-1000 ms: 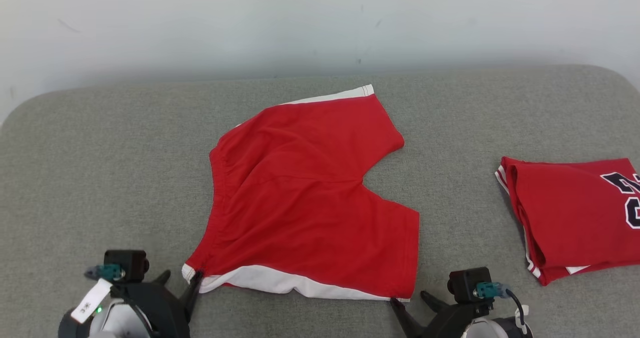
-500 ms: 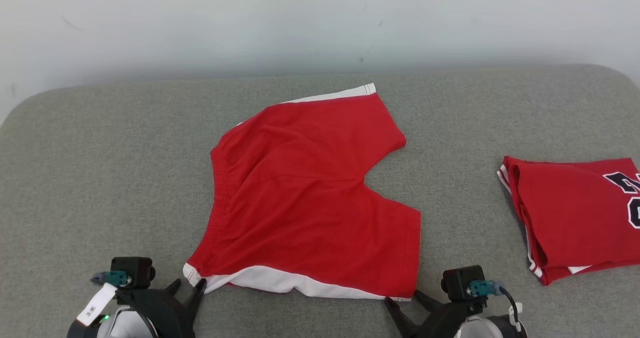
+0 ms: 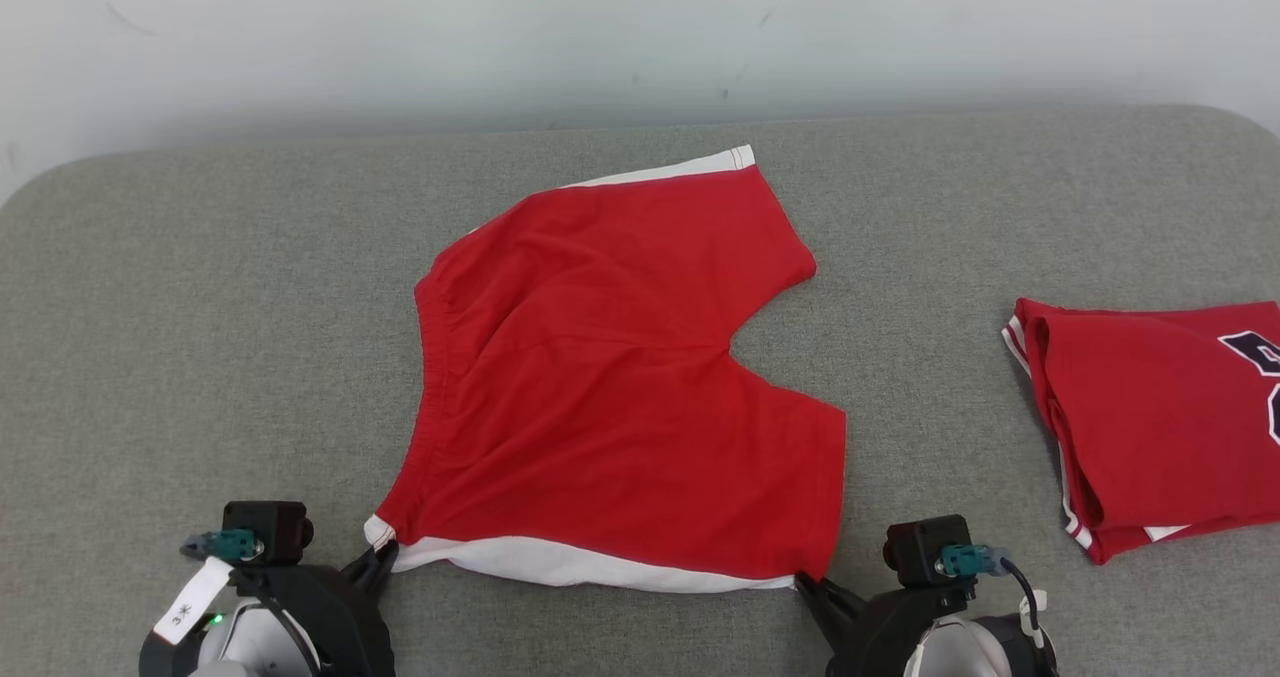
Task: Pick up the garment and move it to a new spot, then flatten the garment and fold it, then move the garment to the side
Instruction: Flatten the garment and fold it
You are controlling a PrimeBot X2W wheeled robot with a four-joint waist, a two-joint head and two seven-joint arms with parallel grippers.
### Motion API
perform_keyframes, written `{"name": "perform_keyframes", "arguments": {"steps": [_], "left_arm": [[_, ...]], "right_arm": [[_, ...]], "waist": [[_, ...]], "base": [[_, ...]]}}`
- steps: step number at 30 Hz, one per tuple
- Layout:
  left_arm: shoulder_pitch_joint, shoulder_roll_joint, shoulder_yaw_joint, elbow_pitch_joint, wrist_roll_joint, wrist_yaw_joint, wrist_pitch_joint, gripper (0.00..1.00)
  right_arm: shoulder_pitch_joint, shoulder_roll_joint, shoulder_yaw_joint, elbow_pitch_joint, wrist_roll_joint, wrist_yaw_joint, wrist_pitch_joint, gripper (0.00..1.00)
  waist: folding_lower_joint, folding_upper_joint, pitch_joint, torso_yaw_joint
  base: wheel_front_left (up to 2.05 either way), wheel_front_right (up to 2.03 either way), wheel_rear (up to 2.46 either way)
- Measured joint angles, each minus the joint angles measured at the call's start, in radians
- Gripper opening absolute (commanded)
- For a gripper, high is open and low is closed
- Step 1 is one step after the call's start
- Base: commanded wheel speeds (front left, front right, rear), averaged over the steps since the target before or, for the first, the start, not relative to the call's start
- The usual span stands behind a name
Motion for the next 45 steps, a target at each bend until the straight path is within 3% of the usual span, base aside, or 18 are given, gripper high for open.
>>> {"name": "perform_keyframes", "arguments": {"steps": [6,20,26,33,38,45], "left_arm": [[0.0,-0.003,0.004,0.002,-0.011,0.0,-0.014,0.0],[0.175,-0.049,0.04,-0.205,-0.056,0.037,-0.143,0.0],[0.253,-0.018,0.045,-0.315,-0.055,0.048,-0.158,0.0],[0.318,0.006,0.066,-0.406,-0.053,0.081,-0.16,0.0],[0.315,0.006,0.072,-0.469,-0.05,0.108,-0.15,0.0],[0.217,-0.002,0.067,-0.517,-0.024,0.134,-0.1,0.0]], "right_arm": [[0.002,-0.022,-0.016,-0.007,0.001,0.001,0.0,0.0],[0.175,-0.136,-0.085,-0.173,0.128,0.102,-0.001,0.0],[0.26,-0.177,-0.123,-0.291,0.195,0.125,0.011,0.0],[0.309,-0.216,-0.163,-0.402,0.216,0.125,0.025,0.0],[0.278,-0.246,-0.153,-0.468,0.221,0.129,0.064,0.0],[0.099,-0.293,-0.148,-0.508,0.21,0.143,0.135,0.0]], "waist": [[0.0,0.0,0.0,0.001],[0.0,0.0,-0.021,0.005],[0.0001,0.0,-0.028,0.015],[0.0,0.0,-0.036,0.01],[0.0,-0.0001,-0.034,0.003],[0.0002,-0.0001,0.0,-0.006]], "base": [[0.0,0.0,0.0],[0.0,0.0,0.0],[0.0,0.0,0.0],[0.0,0.0,0.0],[0.0,0.0,0.0],[0.0,0.0,0.0]]}}
